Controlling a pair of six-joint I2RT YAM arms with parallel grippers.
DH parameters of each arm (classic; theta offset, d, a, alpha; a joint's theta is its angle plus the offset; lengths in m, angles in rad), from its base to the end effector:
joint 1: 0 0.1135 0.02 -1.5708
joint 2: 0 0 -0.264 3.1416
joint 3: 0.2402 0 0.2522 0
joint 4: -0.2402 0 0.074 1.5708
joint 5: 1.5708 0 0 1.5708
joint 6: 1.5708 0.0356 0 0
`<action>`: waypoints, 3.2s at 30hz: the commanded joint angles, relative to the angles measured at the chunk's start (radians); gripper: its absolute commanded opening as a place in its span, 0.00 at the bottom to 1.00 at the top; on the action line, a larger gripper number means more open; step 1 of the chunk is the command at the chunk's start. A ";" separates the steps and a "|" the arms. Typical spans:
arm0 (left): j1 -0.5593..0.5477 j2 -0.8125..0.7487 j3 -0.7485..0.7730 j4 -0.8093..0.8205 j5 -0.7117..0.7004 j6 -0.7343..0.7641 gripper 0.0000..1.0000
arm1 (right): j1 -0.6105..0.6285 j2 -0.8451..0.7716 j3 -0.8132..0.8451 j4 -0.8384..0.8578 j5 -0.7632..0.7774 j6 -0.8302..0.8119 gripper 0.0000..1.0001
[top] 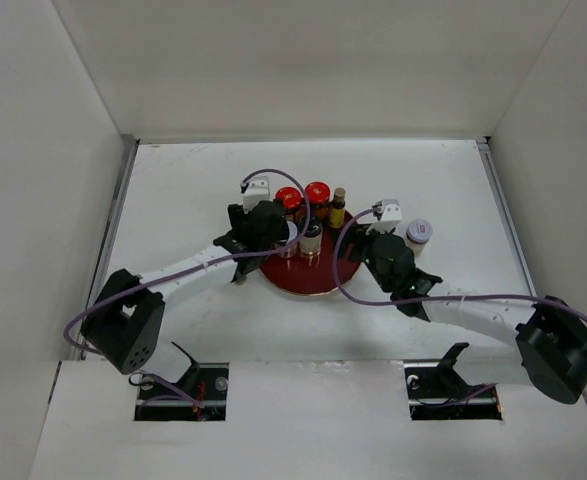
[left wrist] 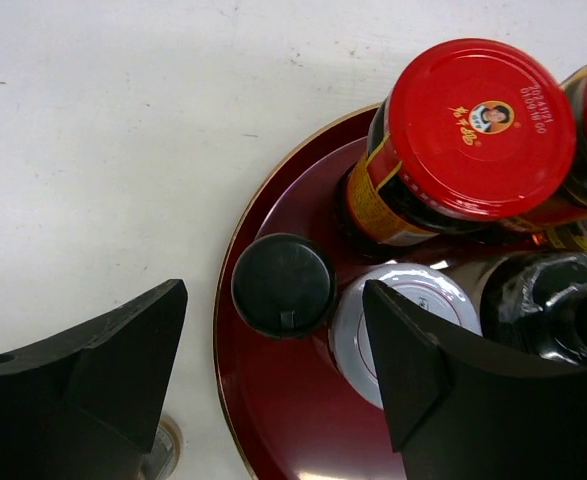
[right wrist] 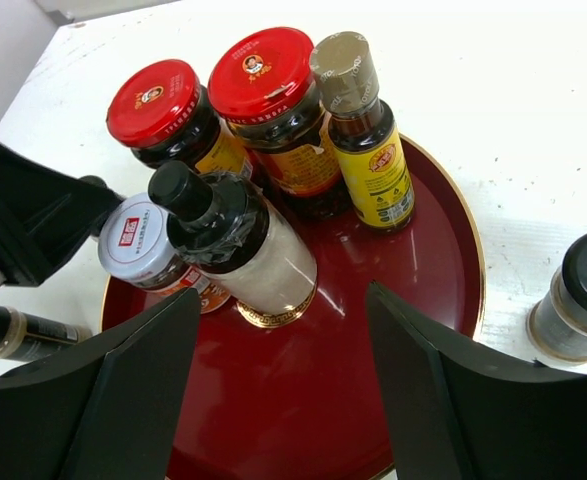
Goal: Organize the condiment bottles
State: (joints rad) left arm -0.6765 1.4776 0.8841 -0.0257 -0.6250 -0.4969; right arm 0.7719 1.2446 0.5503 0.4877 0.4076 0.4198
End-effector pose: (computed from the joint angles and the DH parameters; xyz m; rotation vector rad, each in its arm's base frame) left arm 0.2593 -0.1815 0.2294 -0.1548 2.0552 -0.0330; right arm 0.2008 0.1757 0.2311 -0.0174 1.7875 0.5019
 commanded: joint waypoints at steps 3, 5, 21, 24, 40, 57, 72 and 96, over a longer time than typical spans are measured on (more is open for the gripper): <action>-0.013 -0.147 -0.057 0.073 -0.025 -0.020 0.73 | -0.004 -0.076 -0.013 0.061 0.003 0.000 0.72; -0.008 -0.192 -0.092 0.121 -0.025 -0.015 0.75 | -0.004 -0.089 -0.019 0.061 0.004 -0.001 0.69; 0.042 -0.623 -0.503 0.372 0.008 -0.097 0.77 | -0.188 -0.267 0.005 -0.213 0.270 0.025 0.42; 0.059 -0.703 -0.583 0.414 0.008 -0.121 0.77 | -0.277 -0.249 0.049 -0.351 0.303 0.043 0.65; 0.131 -0.853 -0.732 0.468 0.082 -0.219 0.78 | -0.273 -0.039 0.201 -0.445 0.139 -0.056 0.80; 0.173 -0.836 -0.735 0.468 0.134 -0.249 0.77 | -0.265 0.144 0.270 -0.402 0.103 -0.065 0.43; 0.182 -0.823 -0.738 0.474 0.134 -0.253 0.77 | -0.098 0.174 0.396 -0.376 0.135 -0.082 0.40; 0.185 -0.813 -0.740 0.475 0.139 -0.256 0.77 | -0.032 0.228 0.396 -0.356 0.119 -0.032 0.83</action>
State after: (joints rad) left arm -0.4976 0.6605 0.1566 0.3904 -0.4931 -0.7425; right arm 0.7315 1.5757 0.9489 0.0860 0.5201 0.3813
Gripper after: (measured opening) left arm 0.774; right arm 0.825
